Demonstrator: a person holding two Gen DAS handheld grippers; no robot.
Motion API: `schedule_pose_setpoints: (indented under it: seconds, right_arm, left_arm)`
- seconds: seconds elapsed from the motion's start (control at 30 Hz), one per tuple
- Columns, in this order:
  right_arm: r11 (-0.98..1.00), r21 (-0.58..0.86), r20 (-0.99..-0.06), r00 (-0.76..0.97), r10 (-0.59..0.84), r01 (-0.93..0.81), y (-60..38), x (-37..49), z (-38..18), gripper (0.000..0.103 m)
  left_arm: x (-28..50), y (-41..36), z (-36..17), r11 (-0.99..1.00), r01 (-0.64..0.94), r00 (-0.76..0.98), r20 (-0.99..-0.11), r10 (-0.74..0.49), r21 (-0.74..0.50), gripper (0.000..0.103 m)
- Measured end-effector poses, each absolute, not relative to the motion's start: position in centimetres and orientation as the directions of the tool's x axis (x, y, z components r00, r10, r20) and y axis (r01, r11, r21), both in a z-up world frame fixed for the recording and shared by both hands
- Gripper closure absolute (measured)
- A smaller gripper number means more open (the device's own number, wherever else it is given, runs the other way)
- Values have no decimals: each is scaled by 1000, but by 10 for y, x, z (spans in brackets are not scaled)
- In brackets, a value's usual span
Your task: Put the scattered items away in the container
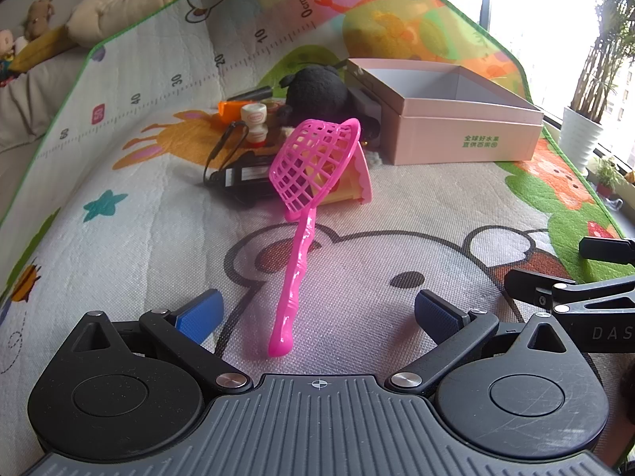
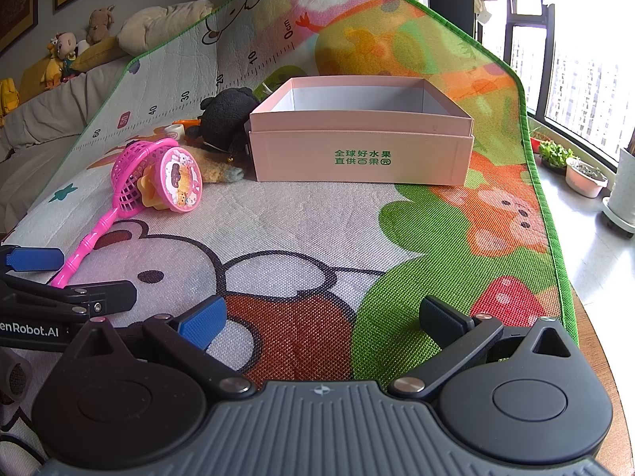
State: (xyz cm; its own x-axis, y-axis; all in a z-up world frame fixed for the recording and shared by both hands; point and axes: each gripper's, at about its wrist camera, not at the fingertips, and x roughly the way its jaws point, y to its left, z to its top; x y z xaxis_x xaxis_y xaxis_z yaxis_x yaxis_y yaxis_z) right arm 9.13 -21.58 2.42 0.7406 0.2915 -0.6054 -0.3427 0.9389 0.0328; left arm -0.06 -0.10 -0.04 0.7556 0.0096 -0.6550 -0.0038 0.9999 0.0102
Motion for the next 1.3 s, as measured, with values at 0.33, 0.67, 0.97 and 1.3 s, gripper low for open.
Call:
schedule_pose_setpoints:
  seconds: [0.33, 0.67, 0.97, 1.3]
  right_arm:
    - [939, 33, -605, 741, 292, -343, -216, 91, 24, 0]
    - [939, 33, -605, 740, 292, -343, -216, 91, 25, 0]
    - [938, 29, -610, 738, 290, -345, -216, 91, 26, 0]
    - [937, 22, -631, 723, 283, -348, -214, 94, 28, 0]
  left_arm:
    - [-1, -1, 0, 1000, -4, 756, -655, 10, 10, 0]
    - [-1, -1, 0, 1000, -4, 756, -655, 10, 10, 0]
    - [-1, -1, 0, 1000, -4, 756, -655, 9, 10, 0]
    - [-8, -3, 6, 1000, 20, 749, -663, -4, 17, 0]
